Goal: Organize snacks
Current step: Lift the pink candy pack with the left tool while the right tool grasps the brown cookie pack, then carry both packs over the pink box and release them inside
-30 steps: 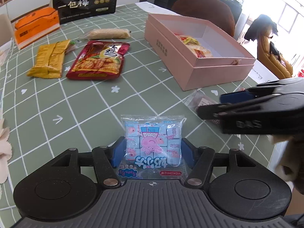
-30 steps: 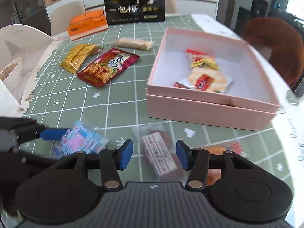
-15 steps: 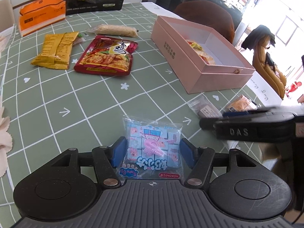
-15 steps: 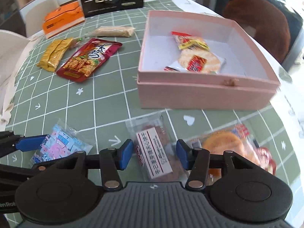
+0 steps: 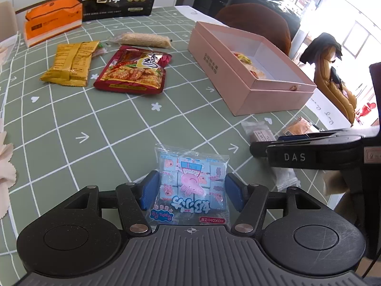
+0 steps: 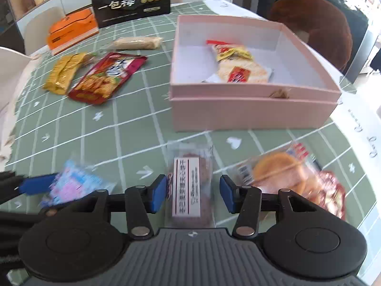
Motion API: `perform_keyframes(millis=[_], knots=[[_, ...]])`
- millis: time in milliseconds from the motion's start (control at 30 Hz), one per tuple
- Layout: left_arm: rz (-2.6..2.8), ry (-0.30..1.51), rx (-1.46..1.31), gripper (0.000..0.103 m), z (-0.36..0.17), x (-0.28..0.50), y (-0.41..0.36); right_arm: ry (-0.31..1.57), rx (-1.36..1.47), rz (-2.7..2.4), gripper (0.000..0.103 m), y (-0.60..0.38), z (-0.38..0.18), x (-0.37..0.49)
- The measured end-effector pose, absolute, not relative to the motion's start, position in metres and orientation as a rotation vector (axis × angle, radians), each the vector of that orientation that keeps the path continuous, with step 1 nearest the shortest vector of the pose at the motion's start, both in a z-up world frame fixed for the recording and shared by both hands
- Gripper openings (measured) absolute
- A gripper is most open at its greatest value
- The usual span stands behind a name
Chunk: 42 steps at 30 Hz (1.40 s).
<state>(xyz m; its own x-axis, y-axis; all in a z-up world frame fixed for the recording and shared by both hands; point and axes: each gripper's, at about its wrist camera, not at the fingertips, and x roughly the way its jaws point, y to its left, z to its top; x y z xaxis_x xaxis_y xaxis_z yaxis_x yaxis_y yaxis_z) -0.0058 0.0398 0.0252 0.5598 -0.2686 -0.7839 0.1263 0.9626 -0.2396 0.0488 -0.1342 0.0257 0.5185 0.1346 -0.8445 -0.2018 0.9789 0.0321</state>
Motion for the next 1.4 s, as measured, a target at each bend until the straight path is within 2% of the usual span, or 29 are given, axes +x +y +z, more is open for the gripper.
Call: perform_keyframes(millis=[33, 67, 167, 433, 600, 667, 700, 733, 967, 1100, 1233, 1333, 1400], knots=[[-0.234, 0.948, -0.162, 0.067, 0.025, -0.006, 0.040, 1.013, -0.078, 0.208, 0.048, -0.135, 0.026, 0.051], [-0.235, 0.947, -0.163, 0.067, 0.025, -0.006, 0.040, 1.019, -0.084, 0.218, 0.039, -0.135, 0.027, 0.051], [-0.236, 0.945, -0.167, 0.067, 0.025, -0.007, 0.041, 1.034, -0.086, 0.262, 0.037, -0.138, 0.030, 0.044], [-0.228, 0.938, -0.137, 0.067, 0.025, -0.009, 0.036, 1.031, -0.093, 0.314, 0.038, -0.150, 0.030, 0.012], [-0.226, 0.937, -0.134, 0.067, 0.025, -0.010, 0.036, 1.001, -0.130, 0.296, 0.048, -0.154, 0.028, 0.004], [-0.224, 0.940, -0.134, 0.067, 0.025, -0.010, 0.035, 1.008, -0.130, 0.289, 0.048, -0.152, 0.029, 0.006], [-0.224, 0.941, -0.131, 0.068, 0.025, -0.010, 0.035, 1.015, -0.138, 0.295, 0.040, -0.151, 0.029, 0.007], [-0.224, 0.942, -0.126, 0.068, 0.025, -0.010, 0.034, 1.023, -0.144, 0.311, 0.038, -0.149, 0.031, 0.006], [-0.252, 0.932, -0.057, 0.068, 0.024, -0.018, 0.026, 0.987, -0.108, 0.339, 0.038, -0.164, 0.063, -0.009], [-0.231, 0.905, -0.090, 0.064, 0.029, -0.022, 0.019, 0.951, -0.052, 0.309, 0.038, -0.192, 0.085, -0.009], [-0.307, 0.758, -0.187, 0.064, 0.082, 0.008, 0.012, 0.901, 0.024, 0.280, 0.038, -0.221, 0.116, 0.006], [-0.348, 0.615, -0.210, 0.064, 0.143, 0.051, 0.001, 0.766, 0.022, 0.277, 0.038, -0.238, 0.170, 0.034], [-0.398, 0.604, -0.282, 0.064, 0.164, 0.089, -0.007, 0.696, 0.018, 0.270, 0.038, -0.247, 0.204, 0.062]])
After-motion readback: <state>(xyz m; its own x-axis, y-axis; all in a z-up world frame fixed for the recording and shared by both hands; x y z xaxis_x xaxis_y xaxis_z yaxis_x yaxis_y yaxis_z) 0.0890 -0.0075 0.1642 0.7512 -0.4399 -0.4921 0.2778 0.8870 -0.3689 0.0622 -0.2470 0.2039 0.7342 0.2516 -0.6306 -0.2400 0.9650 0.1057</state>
